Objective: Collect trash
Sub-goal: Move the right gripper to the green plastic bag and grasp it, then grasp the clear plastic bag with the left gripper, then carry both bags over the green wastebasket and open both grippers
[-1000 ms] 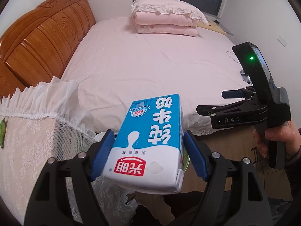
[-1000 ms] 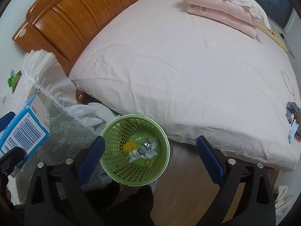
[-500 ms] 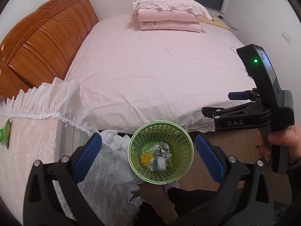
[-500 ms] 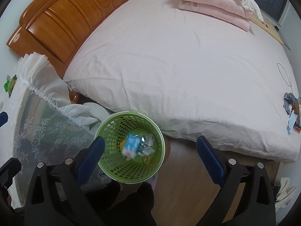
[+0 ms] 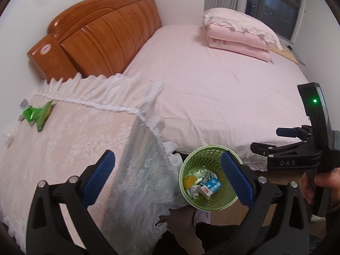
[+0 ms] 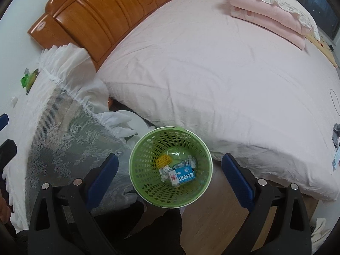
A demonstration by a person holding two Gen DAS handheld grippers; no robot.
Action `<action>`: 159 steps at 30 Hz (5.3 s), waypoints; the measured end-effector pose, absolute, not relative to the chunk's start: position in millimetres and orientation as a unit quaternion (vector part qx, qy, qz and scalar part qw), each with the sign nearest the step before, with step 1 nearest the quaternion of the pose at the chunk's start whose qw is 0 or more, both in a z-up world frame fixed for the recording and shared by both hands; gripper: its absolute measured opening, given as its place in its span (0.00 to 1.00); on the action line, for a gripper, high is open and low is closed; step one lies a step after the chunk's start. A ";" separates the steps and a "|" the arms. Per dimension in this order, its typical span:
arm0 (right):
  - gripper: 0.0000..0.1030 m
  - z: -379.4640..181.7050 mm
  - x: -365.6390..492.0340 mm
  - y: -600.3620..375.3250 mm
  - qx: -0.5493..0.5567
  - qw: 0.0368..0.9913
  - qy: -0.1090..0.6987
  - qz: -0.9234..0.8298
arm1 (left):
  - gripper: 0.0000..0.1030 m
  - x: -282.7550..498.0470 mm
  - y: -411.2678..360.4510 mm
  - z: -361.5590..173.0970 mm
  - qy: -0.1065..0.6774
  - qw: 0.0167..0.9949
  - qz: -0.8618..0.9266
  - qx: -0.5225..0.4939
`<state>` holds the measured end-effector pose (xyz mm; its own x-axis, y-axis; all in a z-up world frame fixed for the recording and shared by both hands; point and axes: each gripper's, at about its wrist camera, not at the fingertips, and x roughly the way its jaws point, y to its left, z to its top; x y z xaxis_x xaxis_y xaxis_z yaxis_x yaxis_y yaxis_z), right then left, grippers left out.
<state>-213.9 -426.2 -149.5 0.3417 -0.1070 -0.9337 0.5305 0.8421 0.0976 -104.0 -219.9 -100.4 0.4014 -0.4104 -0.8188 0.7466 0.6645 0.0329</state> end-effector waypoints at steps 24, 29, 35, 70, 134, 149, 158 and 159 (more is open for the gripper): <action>0.94 -98.8 112.7 -156.7 -0.024 0.864 0.496 0.082 | 0.93 101.6 73.6 -98.1 0.438 0.897 -0.052 0.034; 0.94 -115.8 203.1 -104.7 -0.058 0.864 0.486 0.118 | 0.93 145.5 103.8 -111.2 0.438 0.898 -0.035 0.019; 0.94 -147.4 283.8 -76.2 -0.083 0.856 0.494 0.125 | 0.93 188.3 127.8 -118.6 0.442 0.897 -0.018 -0.010; 0.55 -66.3 180.5 -136.3 0.004 0.889 0.452 0.080 | 0.43 420.5 136.1 -208.6 0.500 0.826 0.217 -0.143; 0.56 -93.2 -210.7 -413.8 0.143 0.844 0.474 -0.207 | 0.29 -107.8 -269.6 -127.5 0.477 0.751 -0.409 0.203; 0.56 -105.1 -250.3 -461.2 0.163 0.839 0.469 -0.225 | 0.69 -161.2 -318.5 -134.7 0.462 0.712 -0.465 0.253; 0.56 -114.0 -257.2 -472.4 0.174 0.834 0.471 -0.229 | 0.79 -164.3 -317.5 -130.7 0.455 0.718 -0.460 0.257; 0.56 -115.1 -257.3 -472.2 0.174 0.833 0.472 -0.229 | 0.82 -163.2 -316.7 -129.8 0.454 0.720 -0.458 0.256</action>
<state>-257.3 -472.2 -115.1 0.4495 -0.2162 -0.8667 0.5456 0.8347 0.0747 -163.2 -316.7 -129.8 0.1683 -0.4270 -0.8884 0.8922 0.4492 -0.0469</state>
